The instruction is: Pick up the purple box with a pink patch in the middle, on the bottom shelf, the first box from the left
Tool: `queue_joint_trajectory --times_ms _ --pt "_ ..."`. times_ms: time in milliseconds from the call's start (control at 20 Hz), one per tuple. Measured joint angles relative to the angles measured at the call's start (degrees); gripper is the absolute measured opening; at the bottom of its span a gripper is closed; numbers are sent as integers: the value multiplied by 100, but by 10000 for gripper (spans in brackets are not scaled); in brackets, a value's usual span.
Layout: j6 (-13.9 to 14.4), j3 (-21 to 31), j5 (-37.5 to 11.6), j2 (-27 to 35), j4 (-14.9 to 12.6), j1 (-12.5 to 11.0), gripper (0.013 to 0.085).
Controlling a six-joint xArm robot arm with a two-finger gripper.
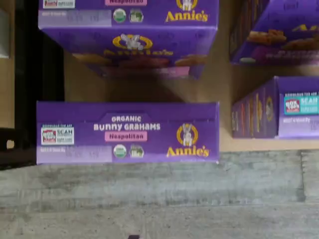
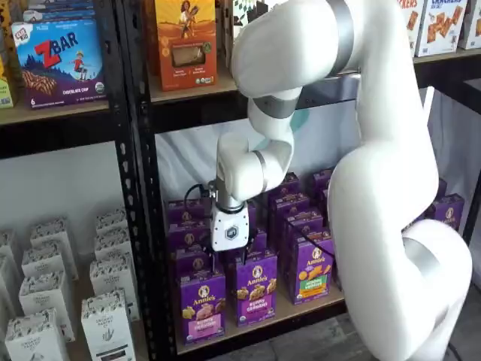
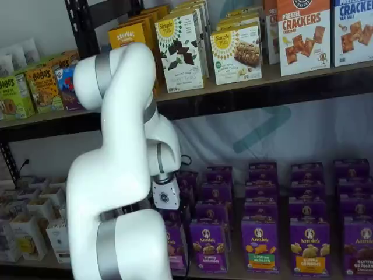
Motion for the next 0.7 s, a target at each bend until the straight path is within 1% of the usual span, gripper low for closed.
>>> queue_joint_trajectory --times_ms 100,200,350,700 --pt "156 -191 123 129 -196 -30 850" --pt "252 -329 202 241 -315 -46 850" --pt "258 -479 192 384 -328 -51 850" --pt "403 -942 367 714 -513 -79 850"
